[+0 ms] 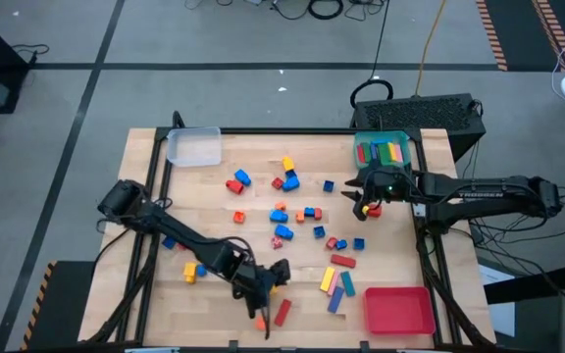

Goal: Sort blocks by size
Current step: Put the red block into the blue bin

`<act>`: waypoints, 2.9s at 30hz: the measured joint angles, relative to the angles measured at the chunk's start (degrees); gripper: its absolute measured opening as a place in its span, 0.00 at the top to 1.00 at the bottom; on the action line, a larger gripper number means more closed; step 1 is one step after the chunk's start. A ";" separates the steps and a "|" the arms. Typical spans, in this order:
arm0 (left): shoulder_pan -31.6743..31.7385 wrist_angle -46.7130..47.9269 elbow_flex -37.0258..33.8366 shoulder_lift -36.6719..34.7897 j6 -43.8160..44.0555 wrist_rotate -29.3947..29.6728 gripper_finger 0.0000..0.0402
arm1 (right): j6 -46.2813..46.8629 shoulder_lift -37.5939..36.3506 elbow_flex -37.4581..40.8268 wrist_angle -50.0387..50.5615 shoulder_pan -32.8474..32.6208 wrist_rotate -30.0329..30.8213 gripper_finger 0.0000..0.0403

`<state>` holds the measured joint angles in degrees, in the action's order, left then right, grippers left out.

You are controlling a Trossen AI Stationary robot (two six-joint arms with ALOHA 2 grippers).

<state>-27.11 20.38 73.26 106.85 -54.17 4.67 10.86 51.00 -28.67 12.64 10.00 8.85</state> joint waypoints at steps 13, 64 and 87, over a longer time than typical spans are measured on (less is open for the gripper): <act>0.47 15.20 18.99 13.62 -12.12 -6.89 0.30 | -3.84 0.00 0.00 2.81 0.13 0.02 0.65; 6.06 22.37 28.44 24.76 0.35 -21.45 0.72 | 12.56 0.02 0.00 7.35 0.02 2.12 0.65; 22.39 13.78 28.32 19.80 19.72 -9.30 0.72 | 26.85 0.00 0.00 2.64 -11.49 7.47 0.65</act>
<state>-4.72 34.17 101.58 126.65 -34.45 -4.63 37.71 51.00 -28.67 15.27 -1.49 16.32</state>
